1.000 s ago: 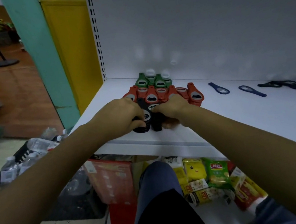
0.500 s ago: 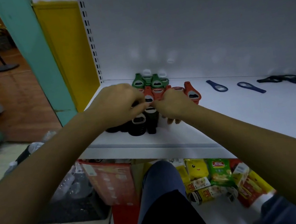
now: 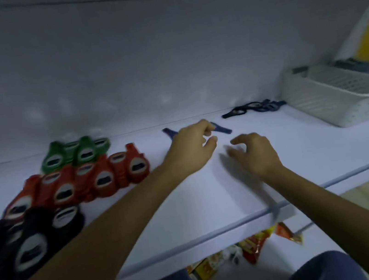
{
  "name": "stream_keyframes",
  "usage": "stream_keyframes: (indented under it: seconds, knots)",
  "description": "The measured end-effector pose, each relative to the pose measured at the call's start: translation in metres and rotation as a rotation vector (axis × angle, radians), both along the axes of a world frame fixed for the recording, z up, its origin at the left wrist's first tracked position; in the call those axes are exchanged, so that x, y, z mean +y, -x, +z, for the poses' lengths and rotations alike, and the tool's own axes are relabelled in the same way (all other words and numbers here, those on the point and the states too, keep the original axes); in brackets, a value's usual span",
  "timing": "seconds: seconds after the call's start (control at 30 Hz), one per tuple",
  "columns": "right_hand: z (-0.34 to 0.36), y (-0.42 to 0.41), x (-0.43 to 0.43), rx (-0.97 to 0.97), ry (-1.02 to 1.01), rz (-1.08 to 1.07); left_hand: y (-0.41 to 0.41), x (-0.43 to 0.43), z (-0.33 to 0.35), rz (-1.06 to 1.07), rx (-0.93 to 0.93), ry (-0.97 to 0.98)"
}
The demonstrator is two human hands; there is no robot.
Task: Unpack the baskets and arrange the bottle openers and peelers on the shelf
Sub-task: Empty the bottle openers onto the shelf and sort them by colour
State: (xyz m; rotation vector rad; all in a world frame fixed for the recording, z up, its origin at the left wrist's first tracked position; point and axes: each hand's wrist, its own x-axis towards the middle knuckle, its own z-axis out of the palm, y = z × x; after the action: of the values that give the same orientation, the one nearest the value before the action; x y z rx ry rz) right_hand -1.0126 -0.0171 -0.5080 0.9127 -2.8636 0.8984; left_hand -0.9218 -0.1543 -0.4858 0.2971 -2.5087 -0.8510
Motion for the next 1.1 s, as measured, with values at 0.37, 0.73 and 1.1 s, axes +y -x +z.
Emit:
stream_keyframes:
  seconds: [0.37,0.73,1.1]
  knots:
    - [-0.020,0.104,-0.016,0.232,-0.179,-0.151,0.109,0.015,-0.052,0.000,0.104,-0.536]
    - [-0.026,0.144,-0.058,0.232,-0.024,-0.011,0.099,0.005,-0.041,-0.097,0.254,-1.038]
    - [-0.011,0.130,-0.055,-0.228,0.737,-0.009,0.108,-0.008,-0.042,-0.069,0.220,-1.411]
